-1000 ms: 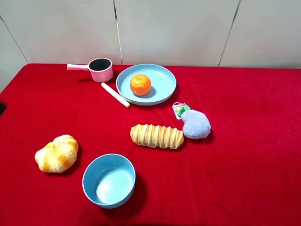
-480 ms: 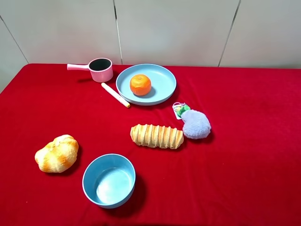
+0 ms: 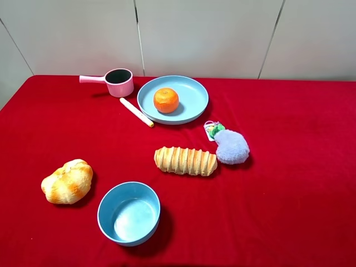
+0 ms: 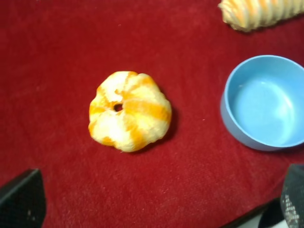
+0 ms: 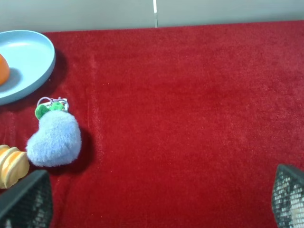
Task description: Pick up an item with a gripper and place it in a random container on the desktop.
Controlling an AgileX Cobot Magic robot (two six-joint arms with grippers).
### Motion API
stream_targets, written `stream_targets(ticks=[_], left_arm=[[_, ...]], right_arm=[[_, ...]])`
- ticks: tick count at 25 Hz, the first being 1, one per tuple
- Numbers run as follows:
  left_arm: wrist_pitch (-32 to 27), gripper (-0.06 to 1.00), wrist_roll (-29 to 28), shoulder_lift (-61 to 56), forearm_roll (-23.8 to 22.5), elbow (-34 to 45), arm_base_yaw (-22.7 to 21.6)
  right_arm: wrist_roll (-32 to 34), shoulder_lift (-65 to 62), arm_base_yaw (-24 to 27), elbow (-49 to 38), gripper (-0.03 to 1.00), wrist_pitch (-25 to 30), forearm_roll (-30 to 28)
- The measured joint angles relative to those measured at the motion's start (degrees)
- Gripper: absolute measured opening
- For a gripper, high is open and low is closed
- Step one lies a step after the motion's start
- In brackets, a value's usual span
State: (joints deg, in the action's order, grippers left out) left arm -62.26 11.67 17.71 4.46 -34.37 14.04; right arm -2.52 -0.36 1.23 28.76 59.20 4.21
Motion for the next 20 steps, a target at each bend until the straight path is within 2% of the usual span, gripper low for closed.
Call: stream_targets(ticks=[6, 9, 12, 20], left_arm=[[0.3, 0.99, -0.5, -6.7, 0.0, 3.9, -5.6], [0.5, 0.99, -3.8, -9.7, 0.0, 5.5, -7.8], [1.0, 0.99, -6.3, -12.6, -0.1, 6.1, -9.0], [1.4, 0.99, -7.1, -18.0, -2.4, 6.2, -9.3]], right_arm=[[0.0, 0.0, 0.0, 0.0, 0.69, 0.0, 0.0], [0.0, 0.0, 0.0, 0.0, 0.69, 0.0, 0.0], [0.0, 0.0, 0.0, 0.0, 0.69, 0.0, 0.0], [0.0, 0.0, 0.0, 0.0, 0.69, 0.0, 0.0]])
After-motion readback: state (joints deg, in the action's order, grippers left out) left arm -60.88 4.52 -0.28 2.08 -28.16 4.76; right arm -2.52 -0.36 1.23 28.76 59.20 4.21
